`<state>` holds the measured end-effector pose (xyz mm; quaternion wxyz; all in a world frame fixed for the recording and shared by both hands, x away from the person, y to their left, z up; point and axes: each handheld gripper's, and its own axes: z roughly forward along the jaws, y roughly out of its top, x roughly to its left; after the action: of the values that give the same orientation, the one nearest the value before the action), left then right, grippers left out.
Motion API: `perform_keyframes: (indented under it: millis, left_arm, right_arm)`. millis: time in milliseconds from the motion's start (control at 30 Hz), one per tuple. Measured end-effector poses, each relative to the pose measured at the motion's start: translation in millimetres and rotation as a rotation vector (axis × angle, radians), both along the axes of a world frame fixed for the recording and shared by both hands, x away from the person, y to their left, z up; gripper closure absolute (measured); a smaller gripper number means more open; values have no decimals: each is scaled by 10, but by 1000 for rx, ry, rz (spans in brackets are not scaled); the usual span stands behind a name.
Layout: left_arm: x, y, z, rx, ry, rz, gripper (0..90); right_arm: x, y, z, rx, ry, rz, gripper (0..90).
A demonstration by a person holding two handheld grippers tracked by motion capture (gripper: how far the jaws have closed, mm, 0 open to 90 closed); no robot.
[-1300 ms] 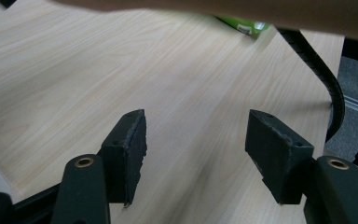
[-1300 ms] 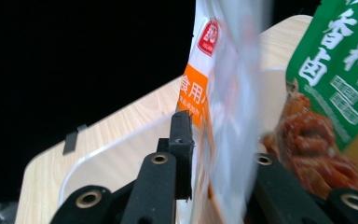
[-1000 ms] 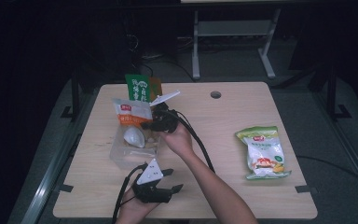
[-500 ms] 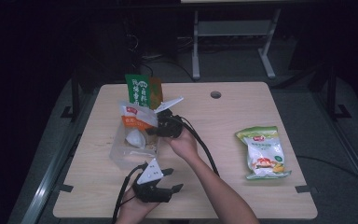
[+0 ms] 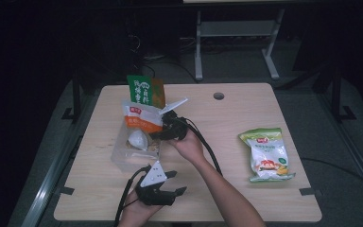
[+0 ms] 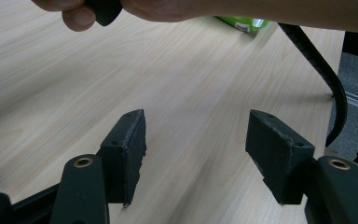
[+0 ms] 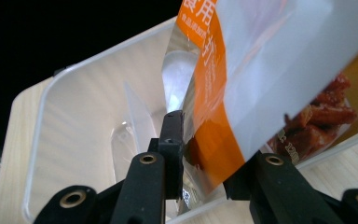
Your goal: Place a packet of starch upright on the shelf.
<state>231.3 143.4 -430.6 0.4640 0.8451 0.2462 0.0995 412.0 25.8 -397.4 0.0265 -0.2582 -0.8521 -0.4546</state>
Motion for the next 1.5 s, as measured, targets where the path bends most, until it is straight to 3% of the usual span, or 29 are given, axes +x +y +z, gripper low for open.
perform_keyframes:
  millis: [200,500,800,1267,1433,1500]
  left_arm:
    - [6,9,1,1,-3,3,373]
    - [42,28,26,-4,-7,21,350]
    - [80,39,29,-3,-8,35,320]
    - [107,8,14,-3,-2,32,295]
    - [119,10,5,1,-4,33,286]
    - [120,12,8,7,-1,32,285]
  right_arm:
    - [1,-31,20,23,7,8,642]
    - [-63,-272,154,32,5,30,519]
    - [-139,-589,216,28,0,25,429]
    - [-241,-1216,229,-13,19,-44,384]
    - [-287,-1406,241,-53,35,-56,359]
    - [-307,-1476,241,-44,29,-64,357]
